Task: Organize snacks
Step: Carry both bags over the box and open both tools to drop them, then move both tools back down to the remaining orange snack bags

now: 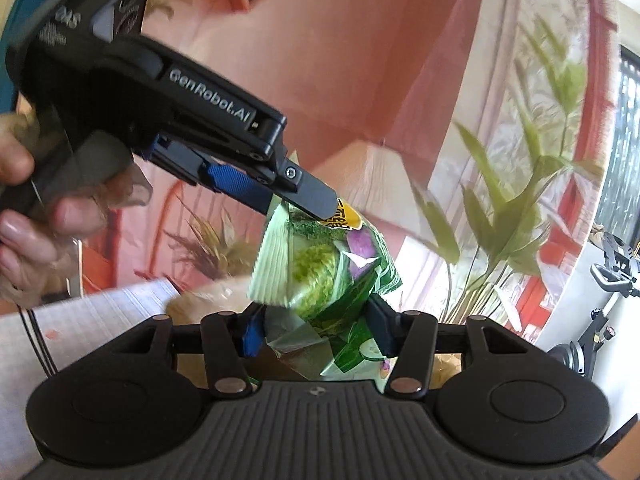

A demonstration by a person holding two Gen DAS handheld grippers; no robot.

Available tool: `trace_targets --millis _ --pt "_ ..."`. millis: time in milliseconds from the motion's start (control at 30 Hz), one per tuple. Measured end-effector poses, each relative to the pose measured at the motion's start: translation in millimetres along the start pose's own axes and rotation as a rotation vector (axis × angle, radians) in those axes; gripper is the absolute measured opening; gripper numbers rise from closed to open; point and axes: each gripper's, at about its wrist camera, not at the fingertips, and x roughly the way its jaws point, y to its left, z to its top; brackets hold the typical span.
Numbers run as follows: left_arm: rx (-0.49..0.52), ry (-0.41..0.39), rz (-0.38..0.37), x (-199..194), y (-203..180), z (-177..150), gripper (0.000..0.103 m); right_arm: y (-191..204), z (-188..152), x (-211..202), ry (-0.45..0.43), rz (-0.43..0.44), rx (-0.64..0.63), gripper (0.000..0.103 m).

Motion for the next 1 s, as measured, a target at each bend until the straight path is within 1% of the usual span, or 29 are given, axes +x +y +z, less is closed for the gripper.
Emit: trace_targets --millis 100,267,333,400,467,533,600,633,667,800,933,967,1000 --pt "-0.004 0.023 0.035 19.4 12.4 0.3 0.059 -10.2 -7.5 28.5 0.041 0.022 0.044 0.054" --pt "-0.017 0.057 0.07 42.6 29.2 0.2 0.06 -24.0 -15.8 63.1 0.097 0.046 0.106 0.054" --pt "-0.012 0.068 0.089 48.2 32.1 -1.6 0.065 -27.7 -18.4 73.2 0.116 0.053 0.127 0.054" --pt "0.002 0.086 0.121 52.5 32.9 -3.8 0.073 -28.9 -20.5 81.6 0.146 0.053 0.141 0.054" --pt "0.014 0.099 0.133 52.8 34.2 -6.9 0.075 -27.5 -23.0 87.6 0.181 0.055 0.152 0.055" --pt "0.025 0.113 0.143 53.1 35.4 -9.0 0.078 -25.3 -26.2 90.6 0.213 0.06 0.148 0.061" --pt "0.027 0.116 0.156 50.6 37.3 -11.1 0.084 -22.8 -29.3 90.6 0.226 0.059 0.129 0.071" --pt "0.025 0.118 0.163 49.9 38.1 -11.7 0.084 -21.7 -30.4 90.2 0.23 0.055 0.123 0.073" --pt "0.023 0.121 0.169 48.4 38.9 -12.1 0.084 -21.0 -31.3 89.3 0.235 0.05 0.12 0.074" --pt "0.034 0.129 0.219 40.7 40.9 -11.8 0.084 -21.1 -34.0 83.2 0.25 0.038 0.134 0.074" --pt "0.022 0.117 0.232 29.0 42.7 -9.5 0.084 -22.0 -33.2 73.1 0.248 0.024 0.147 0.076" --pt "0.022 0.114 0.235 25.6 42.3 -9.5 0.084 -22.2 -32.7 70.5 0.246 0.031 0.151 0.079" --pt "0.024 0.112 0.237 22.2 41.5 -9.6 0.084 -21.9 -32.1 67.3 0.243 0.025 0.149 0.079"
